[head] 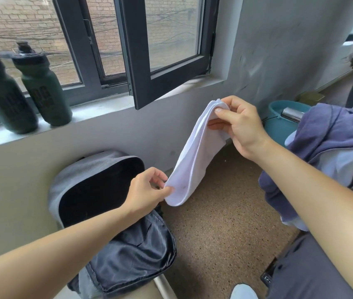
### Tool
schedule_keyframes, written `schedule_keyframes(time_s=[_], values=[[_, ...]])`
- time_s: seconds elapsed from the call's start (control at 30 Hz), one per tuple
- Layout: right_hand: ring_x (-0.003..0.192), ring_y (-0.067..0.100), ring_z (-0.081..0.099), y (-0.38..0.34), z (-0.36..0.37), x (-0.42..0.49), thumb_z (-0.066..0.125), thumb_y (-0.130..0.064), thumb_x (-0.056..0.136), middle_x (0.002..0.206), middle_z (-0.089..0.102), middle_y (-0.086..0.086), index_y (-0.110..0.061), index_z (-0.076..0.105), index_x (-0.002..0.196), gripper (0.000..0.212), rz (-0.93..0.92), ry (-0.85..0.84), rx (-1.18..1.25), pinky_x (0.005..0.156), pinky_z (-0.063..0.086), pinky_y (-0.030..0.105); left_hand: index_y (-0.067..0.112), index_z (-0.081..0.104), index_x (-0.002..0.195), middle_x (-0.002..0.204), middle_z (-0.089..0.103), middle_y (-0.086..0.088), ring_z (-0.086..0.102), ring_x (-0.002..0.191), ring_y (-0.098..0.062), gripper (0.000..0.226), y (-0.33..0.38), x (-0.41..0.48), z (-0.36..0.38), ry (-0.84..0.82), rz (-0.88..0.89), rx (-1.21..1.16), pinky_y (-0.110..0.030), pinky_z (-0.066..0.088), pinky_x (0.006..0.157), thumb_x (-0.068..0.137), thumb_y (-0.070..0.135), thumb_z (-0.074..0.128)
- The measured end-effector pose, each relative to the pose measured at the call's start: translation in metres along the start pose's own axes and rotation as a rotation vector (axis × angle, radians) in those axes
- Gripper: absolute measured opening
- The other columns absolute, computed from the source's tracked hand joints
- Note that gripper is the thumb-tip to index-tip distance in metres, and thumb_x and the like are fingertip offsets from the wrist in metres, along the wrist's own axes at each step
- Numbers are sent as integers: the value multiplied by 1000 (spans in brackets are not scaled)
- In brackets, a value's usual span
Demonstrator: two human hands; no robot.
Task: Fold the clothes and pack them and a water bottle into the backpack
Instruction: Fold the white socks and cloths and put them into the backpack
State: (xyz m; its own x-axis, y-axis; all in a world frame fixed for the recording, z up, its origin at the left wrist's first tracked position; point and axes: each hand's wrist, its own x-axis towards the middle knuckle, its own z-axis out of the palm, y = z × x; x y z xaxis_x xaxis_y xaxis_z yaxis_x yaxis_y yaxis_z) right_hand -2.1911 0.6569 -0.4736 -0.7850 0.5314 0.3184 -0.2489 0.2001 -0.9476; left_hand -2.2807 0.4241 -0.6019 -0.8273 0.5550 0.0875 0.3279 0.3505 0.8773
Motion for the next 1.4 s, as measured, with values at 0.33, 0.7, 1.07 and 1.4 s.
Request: schedule_keyframes(time_s=[0.33, 0.7, 1.07, 1.4], values=[[85, 21, 71, -6, 3, -4, 60, -10, 97, 94, 69, 13, -8, 65, 99, 6, 21, -3, 76, 75, 57, 29, 36, 75, 103, 103, 56, 18, 60, 97, -5, 31, 9, -22, 27, -6, 262, 198, -28, 56, 82, 77, 51, 85], [91, 32, 70, -13, 19, -6, 66, -14, 87, 94, 70, 18, -11, 68, 91, 6, -68, 60, 90, 83, 62, 42, 31, 43, 111, 113, 61, 14, 63, 103, -7, 41, 26, -26, 36, 130, 65, 104, -24, 46, 78, 88, 34, 78], [93, 29, 73, -10, 28, -9, 70, -20, 86, 90, 73, 7, -20, 69, 88, 2, -152, 214, -25, 83, 63, 49, 27, 80, 108, 109, 67, 16, 64, 98, -5, 27, 30, -25, 37, 158, 143, 100, -16, 48, 83, 88, 43, 71], [92, 30, 72, -13, 31, -9, 71, -40, 78, 91, 73, 5, -28, 68, 85, 14, -194, 332, -80, 79, 63, 50, 34, 75, 119, 114, 60, 21, 58, 99, -1, 56, 47, -20, 43, 217, 100, 264, -23, 44, 82, 77, 71, 72]])
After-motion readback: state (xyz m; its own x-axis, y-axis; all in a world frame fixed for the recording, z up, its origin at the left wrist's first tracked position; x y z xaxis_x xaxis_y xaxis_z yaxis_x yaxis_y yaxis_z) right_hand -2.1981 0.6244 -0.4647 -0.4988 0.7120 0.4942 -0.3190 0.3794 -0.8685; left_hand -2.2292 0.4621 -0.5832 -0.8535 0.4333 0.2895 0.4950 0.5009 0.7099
